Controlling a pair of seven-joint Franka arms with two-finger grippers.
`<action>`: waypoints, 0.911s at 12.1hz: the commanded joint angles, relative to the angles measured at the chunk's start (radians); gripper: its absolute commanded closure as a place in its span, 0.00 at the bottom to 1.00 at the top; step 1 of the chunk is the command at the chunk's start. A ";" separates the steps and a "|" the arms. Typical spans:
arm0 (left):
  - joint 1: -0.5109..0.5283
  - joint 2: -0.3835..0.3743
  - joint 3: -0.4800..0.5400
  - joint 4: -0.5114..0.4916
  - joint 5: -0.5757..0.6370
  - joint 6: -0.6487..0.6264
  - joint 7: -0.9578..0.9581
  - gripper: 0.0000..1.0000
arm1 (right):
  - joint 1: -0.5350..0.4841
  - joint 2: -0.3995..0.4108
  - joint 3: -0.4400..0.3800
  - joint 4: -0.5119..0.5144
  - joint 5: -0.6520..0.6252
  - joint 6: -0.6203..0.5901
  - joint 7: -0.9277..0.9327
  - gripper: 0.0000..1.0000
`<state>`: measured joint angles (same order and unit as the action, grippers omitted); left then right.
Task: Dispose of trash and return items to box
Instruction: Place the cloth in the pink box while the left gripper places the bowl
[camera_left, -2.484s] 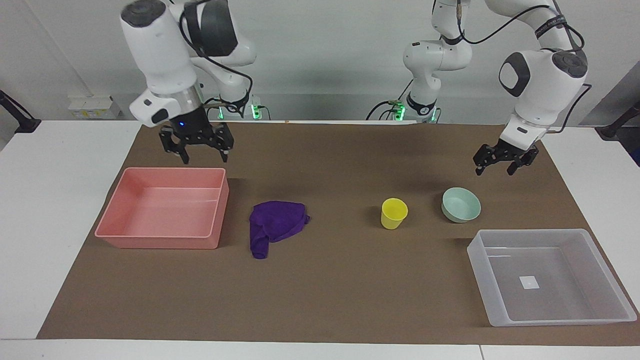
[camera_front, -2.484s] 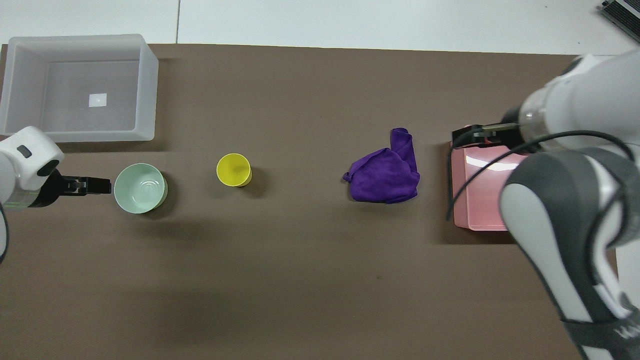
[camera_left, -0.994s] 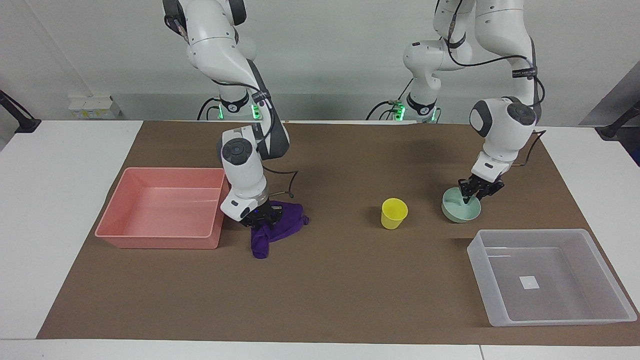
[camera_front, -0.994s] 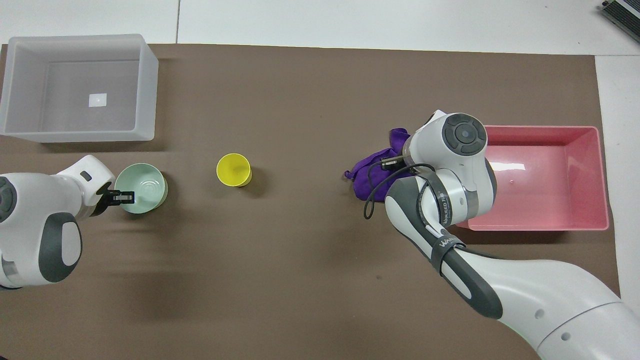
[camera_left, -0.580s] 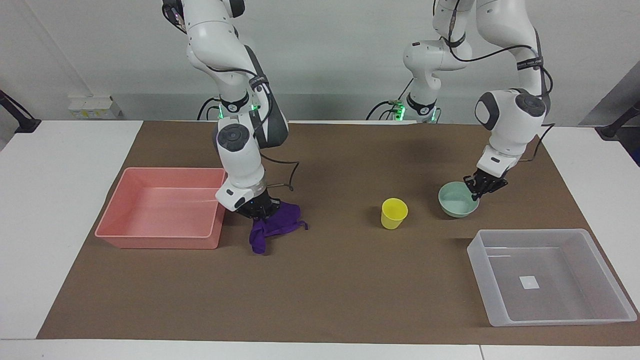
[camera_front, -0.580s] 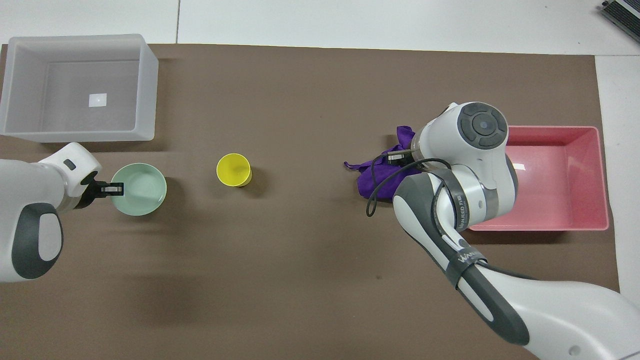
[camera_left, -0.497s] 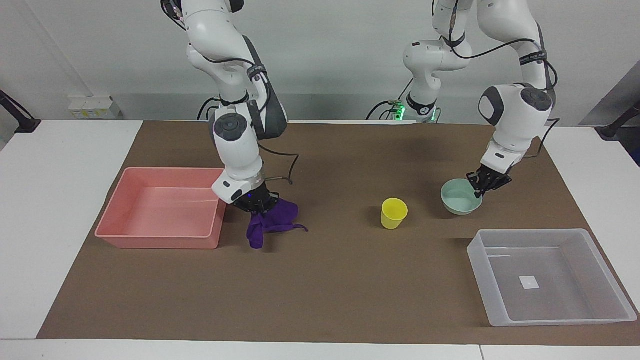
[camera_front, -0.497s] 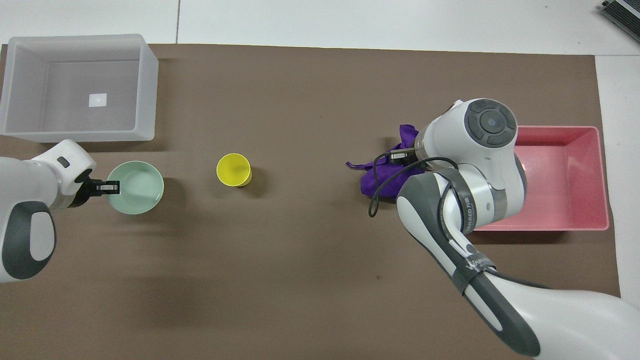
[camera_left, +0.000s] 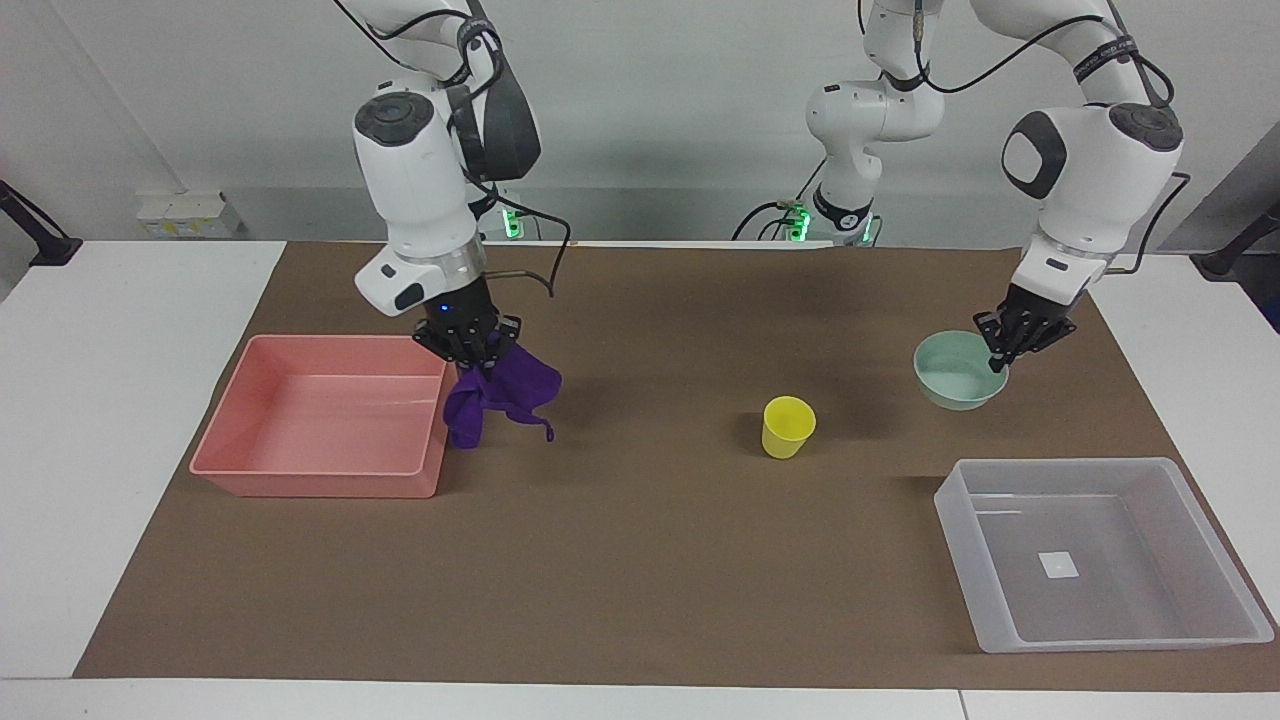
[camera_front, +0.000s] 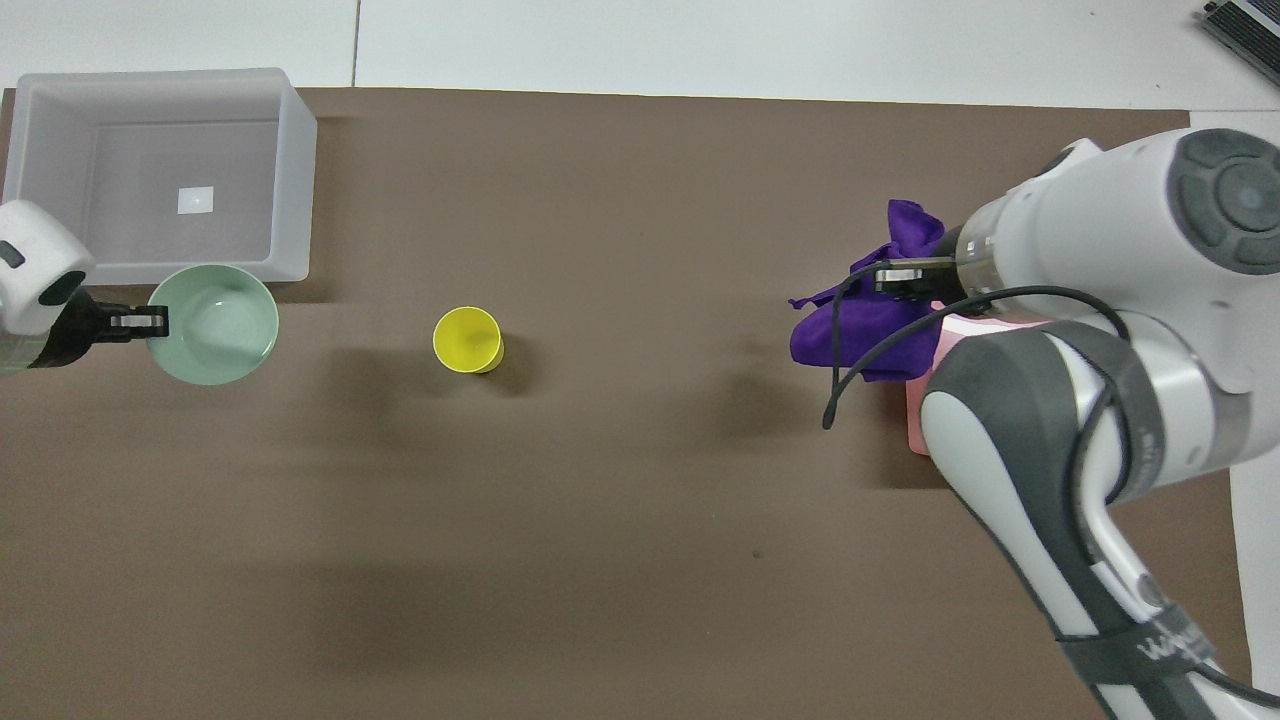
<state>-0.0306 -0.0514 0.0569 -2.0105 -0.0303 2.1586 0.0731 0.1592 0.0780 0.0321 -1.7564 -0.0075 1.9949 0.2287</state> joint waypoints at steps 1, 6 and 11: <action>0.038 0.164 -0.003 0.200 -0.034 -0.034 0.010 1.00 | -0.105 -0.027 0.008 0.000 -0.025 -0.013 -0.118 1.00; 0.074 0.425 -0.003 0.517 -0.072 -0.040 0.010 1.00 | -0.314 -0.012 0.009 -0.122 -0.029 0.074 -0.351 1.00; 0.122 0.643 -0.022 0.737 -0.076 -0.025 0.011 1.00 | -0.331 0.051 0.008 -0.353 -0.025 0.382 -0.348 1.00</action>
<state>0.0550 0.5020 0.0520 -1.3966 -0.0896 2.1565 0.0727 -0.1582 0.1354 0.0288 -2.0394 -0.0262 2.3150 -0.1205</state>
